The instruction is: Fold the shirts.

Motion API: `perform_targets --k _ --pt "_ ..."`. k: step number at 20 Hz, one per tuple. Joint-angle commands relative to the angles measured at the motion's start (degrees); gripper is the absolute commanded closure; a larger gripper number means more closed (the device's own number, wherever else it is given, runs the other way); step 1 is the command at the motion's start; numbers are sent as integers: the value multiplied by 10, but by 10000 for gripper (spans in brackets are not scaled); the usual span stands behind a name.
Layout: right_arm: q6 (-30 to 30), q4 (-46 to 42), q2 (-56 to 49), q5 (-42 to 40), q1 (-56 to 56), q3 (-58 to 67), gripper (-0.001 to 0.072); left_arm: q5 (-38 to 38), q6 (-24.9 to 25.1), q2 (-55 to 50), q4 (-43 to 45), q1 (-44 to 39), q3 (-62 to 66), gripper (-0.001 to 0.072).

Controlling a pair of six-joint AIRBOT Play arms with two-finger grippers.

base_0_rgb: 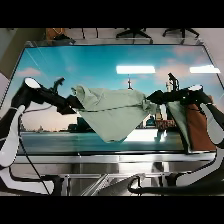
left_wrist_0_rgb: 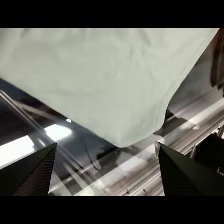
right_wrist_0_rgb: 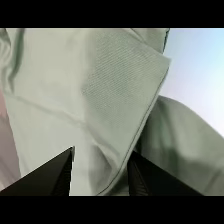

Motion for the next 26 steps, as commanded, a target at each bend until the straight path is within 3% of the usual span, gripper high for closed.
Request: perform_targets --k 1,6,12,13,14,15,18,21,24,26 --pt "0 0 2 36 -2 0 323 107 -9 87 -17 -74 -197 2" --pt "0 0 2 50 -2 0 323 316 -9 117 -110 -218 -354 2" --pt "-1 0 2 50 -2 0 323 531 -9 117 -168 -310 -375 5" --pt "-1 0 2 50 -2 0 334 546 -12 117 -168 -309 -372 151" --pt "-1 0 2 50 -2 0 335 551 -13 117 -166 -304 -368 491" --pt "-1 0 2 50 -2 0 372 548 -12 117 -165 -296 -362 689" --pt "-1 1 2 50 4 0 696 496 12 118 -162 -256 -327 693" --pt "-22 76 17 80 4 0 698 390 64 148 -162 -197 -256 697" --pt "-46 227 92 98 -29 34 698 261 72 242 -162 -107 -112 697" --pt "-46 281 160 96 -62 99 698 191 72 303 -162 -37 32 697"
